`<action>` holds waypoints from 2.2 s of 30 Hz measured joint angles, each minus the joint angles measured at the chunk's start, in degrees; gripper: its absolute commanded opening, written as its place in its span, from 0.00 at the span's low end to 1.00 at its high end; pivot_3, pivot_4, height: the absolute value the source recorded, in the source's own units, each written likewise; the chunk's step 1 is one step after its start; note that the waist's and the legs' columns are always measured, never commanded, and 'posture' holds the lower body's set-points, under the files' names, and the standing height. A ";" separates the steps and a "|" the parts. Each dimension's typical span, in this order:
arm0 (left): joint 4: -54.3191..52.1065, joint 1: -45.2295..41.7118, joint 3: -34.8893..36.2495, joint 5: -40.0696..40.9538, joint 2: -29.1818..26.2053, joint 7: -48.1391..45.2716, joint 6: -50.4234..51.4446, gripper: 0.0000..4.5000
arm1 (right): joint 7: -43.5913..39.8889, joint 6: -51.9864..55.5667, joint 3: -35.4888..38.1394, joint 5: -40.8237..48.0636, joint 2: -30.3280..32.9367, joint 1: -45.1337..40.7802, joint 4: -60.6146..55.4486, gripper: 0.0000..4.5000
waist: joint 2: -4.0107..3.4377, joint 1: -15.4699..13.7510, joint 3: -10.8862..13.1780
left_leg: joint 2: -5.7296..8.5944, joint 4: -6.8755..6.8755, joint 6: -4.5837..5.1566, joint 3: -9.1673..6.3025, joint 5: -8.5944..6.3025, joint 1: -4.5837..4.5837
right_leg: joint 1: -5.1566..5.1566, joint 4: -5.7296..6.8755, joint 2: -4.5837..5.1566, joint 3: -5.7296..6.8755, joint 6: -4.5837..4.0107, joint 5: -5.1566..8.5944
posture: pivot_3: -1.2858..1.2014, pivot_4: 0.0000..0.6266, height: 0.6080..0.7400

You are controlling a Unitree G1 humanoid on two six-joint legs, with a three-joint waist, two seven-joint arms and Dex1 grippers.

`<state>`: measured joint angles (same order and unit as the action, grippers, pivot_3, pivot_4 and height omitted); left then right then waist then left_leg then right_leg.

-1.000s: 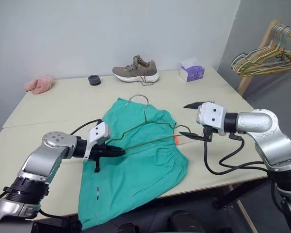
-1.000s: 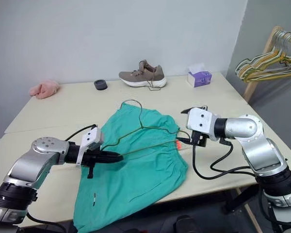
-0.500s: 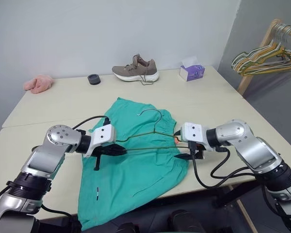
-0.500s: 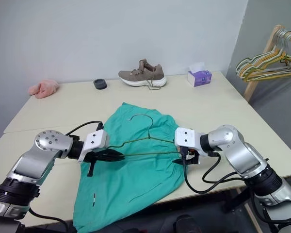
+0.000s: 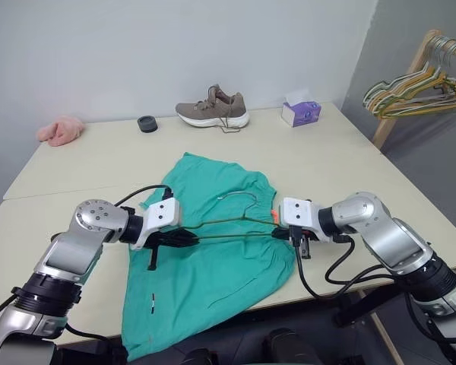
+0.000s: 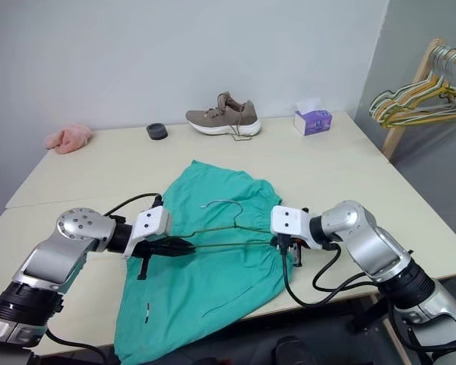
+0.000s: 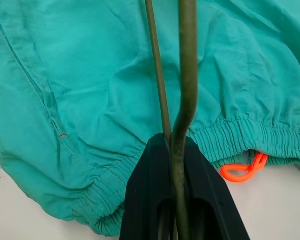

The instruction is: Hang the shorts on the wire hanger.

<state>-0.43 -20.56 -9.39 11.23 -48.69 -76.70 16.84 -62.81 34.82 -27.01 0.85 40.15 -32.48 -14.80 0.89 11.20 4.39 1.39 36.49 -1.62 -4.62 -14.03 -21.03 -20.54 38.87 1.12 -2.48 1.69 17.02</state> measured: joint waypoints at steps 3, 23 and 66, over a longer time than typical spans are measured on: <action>-0.03 0.15 0.05 0.31 0.39 0.39 1.02 0.12 | 0.42 0.06 0.07 -0.02 0.06 0.33 -0.02 0.00 | 0.00 0.01 0.01 | 0.00 0.00 0.00 0.00 0.00 0.00 | 0.00 0.00 0.00 0.00 0.00 0.00 | 0.43 0.06 1.00; 16.80 -3.13 16.47 9.99 4.83 13.54 9.55 0.57 | 3.00 9.94 16.91 7.53 9.48 17.67 -5.39 0.00 | 0.05 0.05 0.05 | 0.00 0.00 -0.12 -0.01 -0.07 -0.01 | 0.01 -0.03 0.01 -0.01 0.05 0.03 | 0.42 0.05 1.00; 16.49 2.52 14.22 7.05 1.76 7.51 -0.58 1.00 | 12.95 25.82 21.52 22.22 9.32 19.91 -2.31 0.00 | 0.07 0.25 0.03 | -0.04 0.00 -0.15 0.09 -0.09 -0.02 | 0.00 -0.09 -0.01 -0.07 0.08 0.05 | 0.42 0.02 1.00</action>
<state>16.06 -18.04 4.83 18.29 -46.93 -69.20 16.26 -49.87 60.64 -5.49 23.07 49.47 -12.57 -17.12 0.96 11.46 4.42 1.36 36.49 -1.77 -4.54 -14.12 -21.05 -20.54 38.78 1.11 -2.55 1.77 17.07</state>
